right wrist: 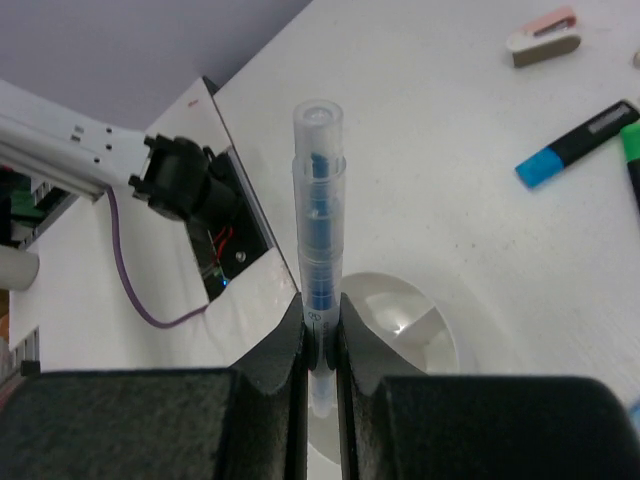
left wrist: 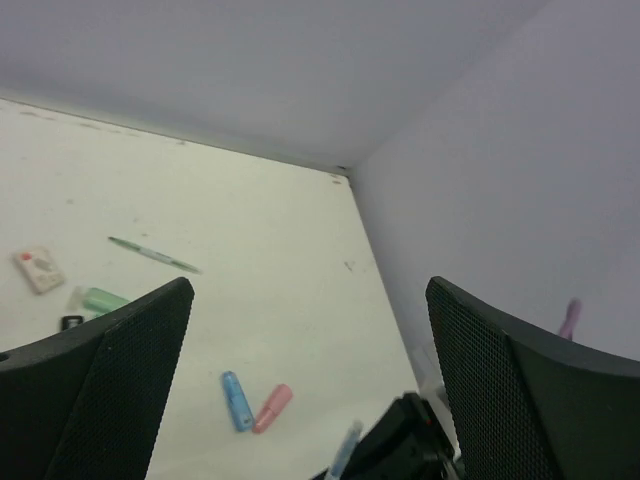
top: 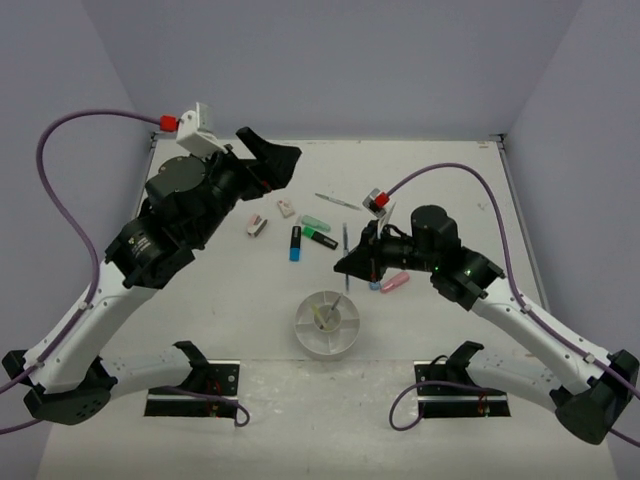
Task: Sort the stationery into containers
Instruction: Place the pen in the storage box.
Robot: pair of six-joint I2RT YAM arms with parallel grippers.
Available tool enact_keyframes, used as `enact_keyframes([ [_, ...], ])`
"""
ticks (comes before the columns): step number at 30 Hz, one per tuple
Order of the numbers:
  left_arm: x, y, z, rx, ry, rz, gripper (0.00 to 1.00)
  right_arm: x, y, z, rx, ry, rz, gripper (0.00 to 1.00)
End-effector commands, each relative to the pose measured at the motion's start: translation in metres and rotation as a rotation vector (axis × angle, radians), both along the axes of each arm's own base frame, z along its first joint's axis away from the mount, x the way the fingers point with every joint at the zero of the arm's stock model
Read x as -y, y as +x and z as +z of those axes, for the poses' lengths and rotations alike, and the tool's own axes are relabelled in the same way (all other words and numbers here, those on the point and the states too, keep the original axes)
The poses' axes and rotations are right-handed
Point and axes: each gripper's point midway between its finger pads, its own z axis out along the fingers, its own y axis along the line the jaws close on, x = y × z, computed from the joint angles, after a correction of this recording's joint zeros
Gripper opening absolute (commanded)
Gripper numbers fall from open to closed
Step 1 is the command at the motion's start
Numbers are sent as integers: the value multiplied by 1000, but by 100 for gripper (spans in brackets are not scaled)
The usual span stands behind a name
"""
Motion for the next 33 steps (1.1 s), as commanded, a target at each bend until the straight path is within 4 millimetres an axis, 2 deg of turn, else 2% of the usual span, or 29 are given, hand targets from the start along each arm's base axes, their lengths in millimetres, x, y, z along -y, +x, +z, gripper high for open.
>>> enact_keyframes([
  [1,-55,23,-48,-159,124,262,100,-11,-8,3,108,72,37,0],
  [3,-47,26,-60,-182,142,202,100,-15,-10,-9,110,62,36,0],
  [6,-40,30,-94,-257,176,140,100,-18,-8,-27,112,37,10,0],
  [9,-31,30,-117,-306,196,86,100,-25,-6,-33,135,28,-13,0],
  [10,-29,30,-119,-303,197,78,100,-27,-5,-34,137,30,-13,0],
  [11,-25,28,-131,-319,211,50,100,-32,-5,-39,143,34,-14,0],
  [12,-24,28,-136,-327,214,43,100,-34,-5,-44,136,30,-16,0],
  [20,-18,24,-163,-363,256,-6,100,-50,-9,-72,128,16,10,2],
  [23,-21,23,-165,-361,265,-7,100,-49,-12,-87,119,0,14,5],
  [26,-23,22,-168,-362,277,-10,100,-47,-19,-91,113,4,25,7],
  [30,-24,21,-173,-367,284,-12,100,-43,-27,-95,106,6,30,19],
  [32,-24,21,-175,-369,286,-15,100,-42,-29,-96,103,5,33,21],
  [33,-23,21,-176,-369,286,-18,100,-42,-30,-96,102,6,34,27],
])
